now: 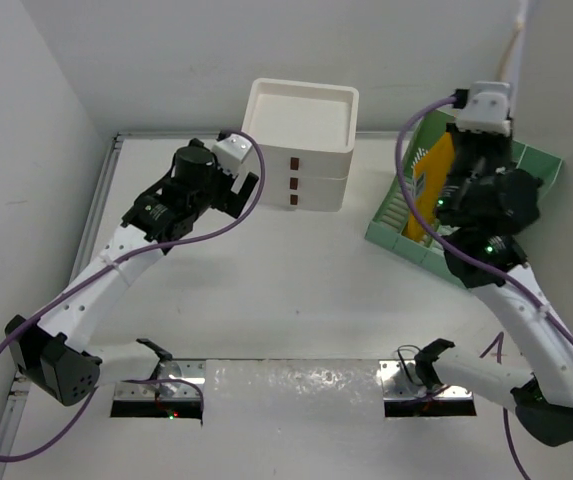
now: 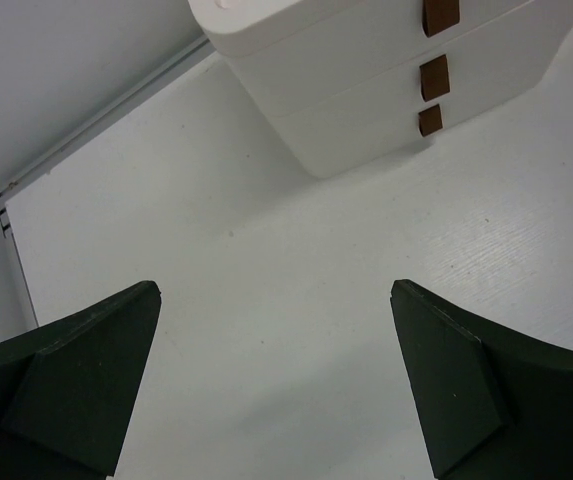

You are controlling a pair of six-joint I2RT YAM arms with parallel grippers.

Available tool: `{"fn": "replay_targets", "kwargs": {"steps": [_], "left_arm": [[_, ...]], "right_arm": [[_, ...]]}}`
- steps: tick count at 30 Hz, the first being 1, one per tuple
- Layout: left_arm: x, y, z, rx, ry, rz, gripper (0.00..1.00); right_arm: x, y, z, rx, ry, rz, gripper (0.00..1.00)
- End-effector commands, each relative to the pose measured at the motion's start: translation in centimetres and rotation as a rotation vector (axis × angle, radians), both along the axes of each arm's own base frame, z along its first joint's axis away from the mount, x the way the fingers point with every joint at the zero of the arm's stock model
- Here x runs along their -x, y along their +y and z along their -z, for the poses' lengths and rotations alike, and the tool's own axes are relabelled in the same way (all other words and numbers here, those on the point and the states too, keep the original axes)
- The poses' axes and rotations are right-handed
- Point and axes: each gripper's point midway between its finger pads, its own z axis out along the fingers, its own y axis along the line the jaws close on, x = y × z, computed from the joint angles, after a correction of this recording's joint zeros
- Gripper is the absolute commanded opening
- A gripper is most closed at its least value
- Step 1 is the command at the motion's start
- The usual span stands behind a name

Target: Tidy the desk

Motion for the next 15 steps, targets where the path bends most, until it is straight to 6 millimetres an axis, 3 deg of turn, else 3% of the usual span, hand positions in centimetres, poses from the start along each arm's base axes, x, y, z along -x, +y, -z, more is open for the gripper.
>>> {"fn": "replay_targets", "kwargs": {"steps": [1,3,4,8,11,15], "left_arm": [[-0.5,-0.8,-0.7,0.053,-0.034,0.014,1.0],[-0.4,-0.9,-0.1,0.043,-0.022,0.02,0.99],[-0.3,-0.8,0.0,0.042,-0.021,0.02,0.99],[-0.2,-0.6,0.9,0.025,-0.015,0.017,1.0],[-0.3,-0.5,1.3,0.016,-0.016,0.014,1.0],[-0.4,-0.5,1.6,0.011,-0.013,0.014,1.0]], "right_arm": [[0.2,-3.1,2.5,-0.088,0.01,0.118,0.0],[-1.6,-4.0,4.1,-0.129,0.033,0.071,0.0],[-2.3,-5.8,5.8,-0.186,0.053,0.097,0.0],[-4.7,-6.3,8.7,-0.233,0.084,0.027,0.0],[-4.7,-7.6,10.3,-0.342,0.043,0.054,0.0],[-3.2,-8.5,10.0,-0.383,-0.061,0.09,0.0]]}}
